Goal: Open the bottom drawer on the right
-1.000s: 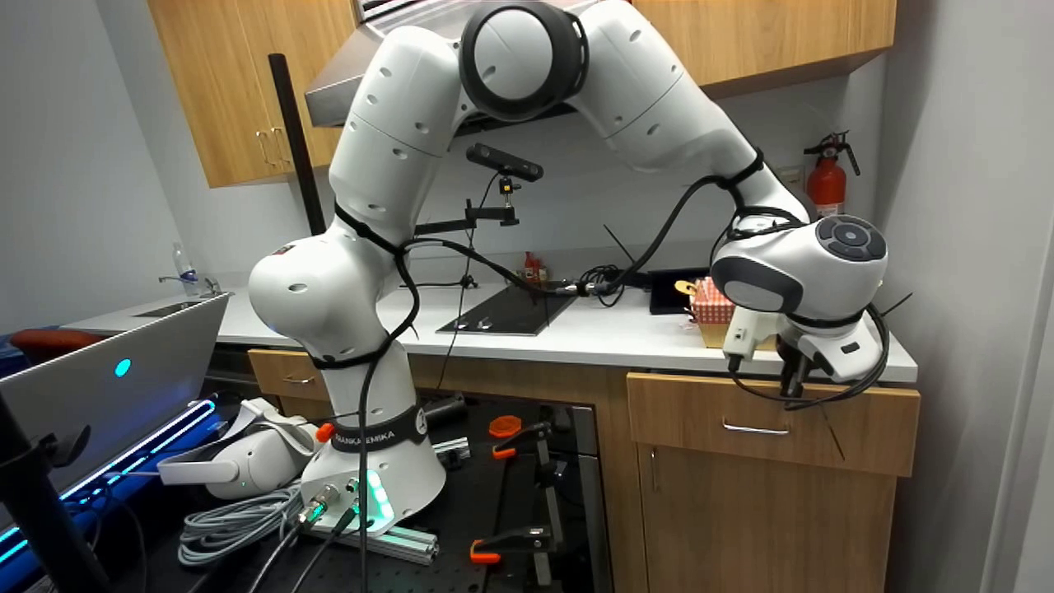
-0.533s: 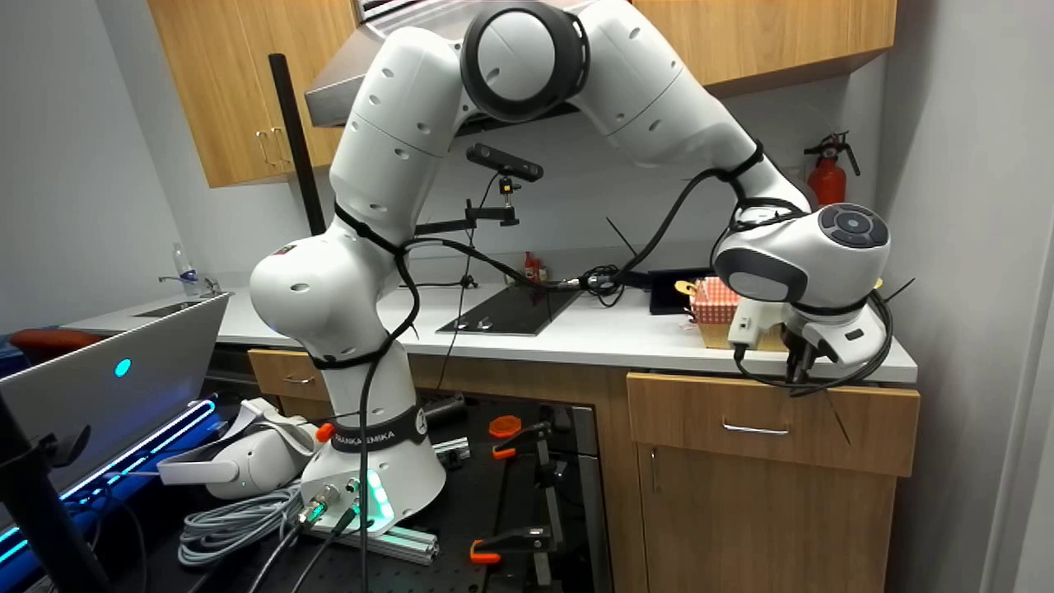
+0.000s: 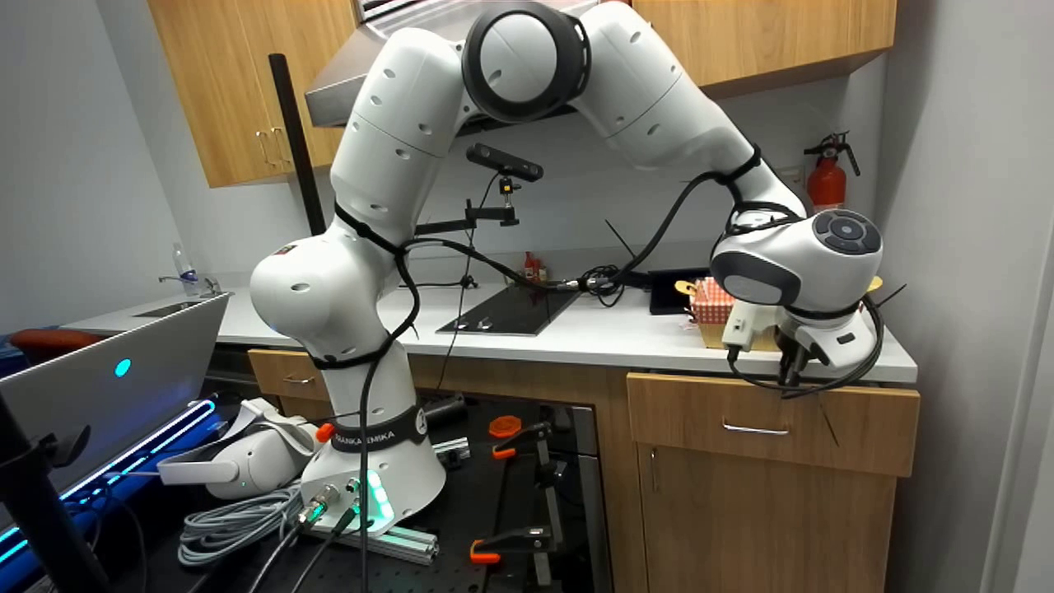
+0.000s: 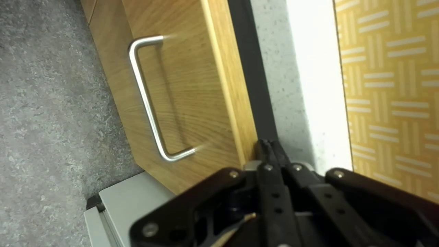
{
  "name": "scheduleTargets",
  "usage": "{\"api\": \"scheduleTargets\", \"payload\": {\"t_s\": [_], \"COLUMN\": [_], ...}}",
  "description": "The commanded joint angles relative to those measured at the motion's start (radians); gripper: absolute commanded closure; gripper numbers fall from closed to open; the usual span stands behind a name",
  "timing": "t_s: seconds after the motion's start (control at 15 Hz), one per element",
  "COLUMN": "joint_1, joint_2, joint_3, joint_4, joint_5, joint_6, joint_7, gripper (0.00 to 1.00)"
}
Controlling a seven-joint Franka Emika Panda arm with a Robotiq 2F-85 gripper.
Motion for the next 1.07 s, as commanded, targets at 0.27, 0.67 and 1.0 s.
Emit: {"api": "scheduleTargets", "payload": {"t_s": [0.27, 0.67, 1.0], "joint_1": [0.031, 0.023, 0.008], "joint_2": [-0.013, -0.049, -0.079], "joint_3": [-0.093, -0.213, -0.313], "joint_4": [-0.045, -0.054, -0.05], "joint_5": [-0.108, -0.351, -0.584], "joint_6": [-0.046, -0.141, -0.198], "joint_7": [0.002, 0.043, 0.105], "gripper": [1.0, 1.0, 1.0]}}
